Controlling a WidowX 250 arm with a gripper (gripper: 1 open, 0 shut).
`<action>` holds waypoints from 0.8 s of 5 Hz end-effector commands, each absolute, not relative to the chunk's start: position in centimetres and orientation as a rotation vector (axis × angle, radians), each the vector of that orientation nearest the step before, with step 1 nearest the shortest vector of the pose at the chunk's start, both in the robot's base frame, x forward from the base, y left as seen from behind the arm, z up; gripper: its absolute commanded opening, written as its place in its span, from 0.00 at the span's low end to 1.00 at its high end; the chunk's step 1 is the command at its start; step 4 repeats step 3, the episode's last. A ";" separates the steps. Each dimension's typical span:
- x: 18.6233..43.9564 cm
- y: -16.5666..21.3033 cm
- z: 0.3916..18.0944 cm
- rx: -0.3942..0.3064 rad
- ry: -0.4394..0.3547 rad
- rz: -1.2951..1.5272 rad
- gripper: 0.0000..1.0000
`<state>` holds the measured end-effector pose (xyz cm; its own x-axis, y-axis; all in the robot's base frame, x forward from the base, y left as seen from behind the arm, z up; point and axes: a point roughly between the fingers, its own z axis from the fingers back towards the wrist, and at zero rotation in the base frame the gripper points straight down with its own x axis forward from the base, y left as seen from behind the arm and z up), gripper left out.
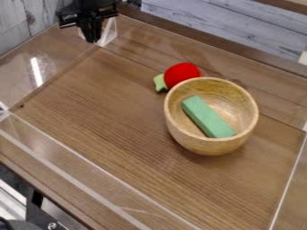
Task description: Put the green block in the brown bowl
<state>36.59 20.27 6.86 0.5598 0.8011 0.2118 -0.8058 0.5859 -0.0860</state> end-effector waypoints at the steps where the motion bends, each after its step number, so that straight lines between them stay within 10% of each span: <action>1: 37.3 19.2 9.8 0.022 -0.307 0.905 1.00; 2: 37.1 18.4 11.0 -0.002 -0.309 0.892 1.00; 3: 37.1 18.4 11.4 -0.019 -0.321 0.886 0.00; 4: 37.1 18.4 11.4 -0.019 -0.321 0.886 0.00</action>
